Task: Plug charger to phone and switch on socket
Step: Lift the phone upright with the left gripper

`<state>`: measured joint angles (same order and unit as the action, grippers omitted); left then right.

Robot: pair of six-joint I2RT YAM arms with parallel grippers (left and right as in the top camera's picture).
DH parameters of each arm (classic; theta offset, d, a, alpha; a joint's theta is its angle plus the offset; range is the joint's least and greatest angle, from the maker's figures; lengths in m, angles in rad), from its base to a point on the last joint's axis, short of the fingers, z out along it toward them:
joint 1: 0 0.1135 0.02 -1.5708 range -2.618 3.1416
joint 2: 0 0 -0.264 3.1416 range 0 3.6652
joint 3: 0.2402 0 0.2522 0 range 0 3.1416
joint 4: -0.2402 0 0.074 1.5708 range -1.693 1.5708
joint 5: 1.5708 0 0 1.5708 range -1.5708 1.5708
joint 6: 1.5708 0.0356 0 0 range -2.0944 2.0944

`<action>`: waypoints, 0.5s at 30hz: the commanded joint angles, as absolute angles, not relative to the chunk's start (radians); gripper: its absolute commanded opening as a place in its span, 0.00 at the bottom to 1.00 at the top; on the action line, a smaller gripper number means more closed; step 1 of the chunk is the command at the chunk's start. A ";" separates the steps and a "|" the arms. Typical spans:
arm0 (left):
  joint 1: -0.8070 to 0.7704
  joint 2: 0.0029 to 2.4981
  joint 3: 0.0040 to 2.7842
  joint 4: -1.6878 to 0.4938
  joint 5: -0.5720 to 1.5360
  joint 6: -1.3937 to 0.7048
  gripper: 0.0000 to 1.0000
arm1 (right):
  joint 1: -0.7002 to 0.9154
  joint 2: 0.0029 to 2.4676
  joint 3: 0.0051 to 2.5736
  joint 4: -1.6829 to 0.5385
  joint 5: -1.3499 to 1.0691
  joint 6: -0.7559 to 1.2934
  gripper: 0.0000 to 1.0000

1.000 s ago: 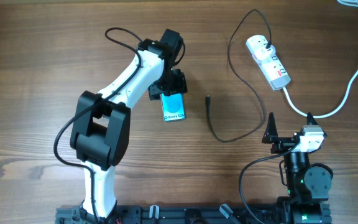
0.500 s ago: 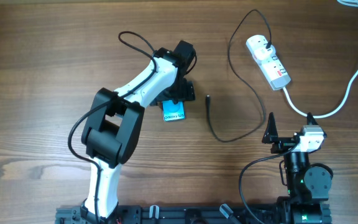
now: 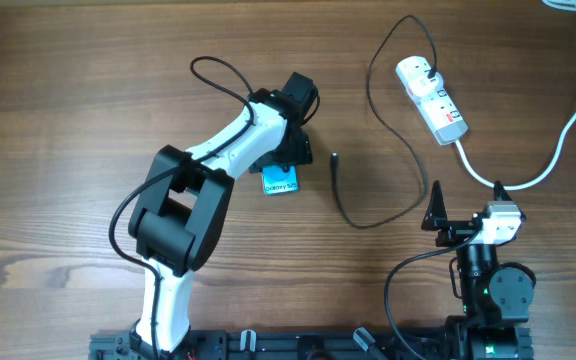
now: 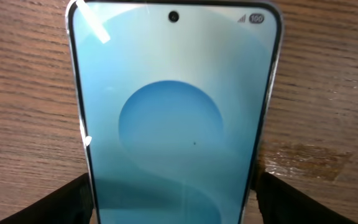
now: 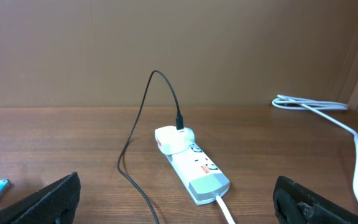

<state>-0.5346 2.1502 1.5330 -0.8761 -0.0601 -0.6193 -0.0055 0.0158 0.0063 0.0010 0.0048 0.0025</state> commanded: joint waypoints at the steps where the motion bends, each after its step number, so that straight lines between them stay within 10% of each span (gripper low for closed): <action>1: -0.553 2.194 1.484 -0.882 -0.075 -0.638 0.68 | -0.010 0.014 0.005 0.007 0.015 0.001 1.00; 15: -0.513 2.146 1.487 -0.915 -0.008 -0.638 0.61 | -0.010 0.014 0.005 0.007 0.015 0.001 1.00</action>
